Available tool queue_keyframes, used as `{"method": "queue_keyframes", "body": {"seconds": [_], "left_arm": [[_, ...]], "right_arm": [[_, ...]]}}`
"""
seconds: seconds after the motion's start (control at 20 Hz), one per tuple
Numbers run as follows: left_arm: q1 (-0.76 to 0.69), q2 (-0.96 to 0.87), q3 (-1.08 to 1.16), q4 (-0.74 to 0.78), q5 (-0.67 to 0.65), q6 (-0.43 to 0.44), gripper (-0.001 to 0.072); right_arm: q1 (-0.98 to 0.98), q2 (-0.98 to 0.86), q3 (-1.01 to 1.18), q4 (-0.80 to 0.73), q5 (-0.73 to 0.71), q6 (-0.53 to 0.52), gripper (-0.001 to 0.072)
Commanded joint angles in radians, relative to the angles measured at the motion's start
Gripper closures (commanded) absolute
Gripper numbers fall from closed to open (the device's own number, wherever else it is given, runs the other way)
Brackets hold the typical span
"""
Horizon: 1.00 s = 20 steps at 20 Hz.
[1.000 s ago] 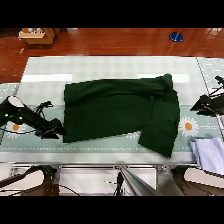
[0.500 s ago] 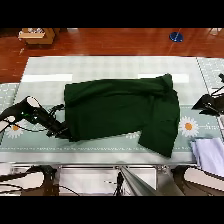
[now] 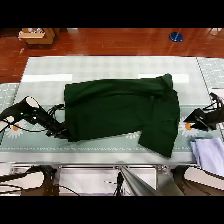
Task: Fold the shirts.
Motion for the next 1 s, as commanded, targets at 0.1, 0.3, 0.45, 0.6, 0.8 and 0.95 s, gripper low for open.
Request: {"method": "queue_keyframes", "body": {"seconds": [0.1,0.3,0.45,0.6,0.8,0.95], "left_arm": [[0.001,0.001,0.0,0.002,0.051,0.005,0.0678],[0.002,0.001,0.0,0.002,0.055,0.009,0.0678],[0.013,0.005,0.003,-0.002,0.054,0.03,0.0679],[0.051,0.06,0.05,-0.015,0.012,0.051,0.0679],[0.122,0.23,0.169,-0.119,-0.001,0.061,0.0679],[0.126,0.294,0.231,-0.211,0.042,0.061,0.0679]], "right_arm": [[0.07,0.0,-0.108,0.076,-0.158,-0.019,0.0178],[0.147,0.0,-0.119,0.064,-0.249,0.038,0.0271],[0.173,0.001,-0.113,0.066,-0.23,0.045,0.0681],[0.173,0.046,-0.049,0.061,-0.161,0.013,0.0682],[0.174,0.175,0.078,0.131,-0.215,0.011,0.0683],[0.21,0.185,0.142,0.243,-0.26,-0.015,0.0683]]}}
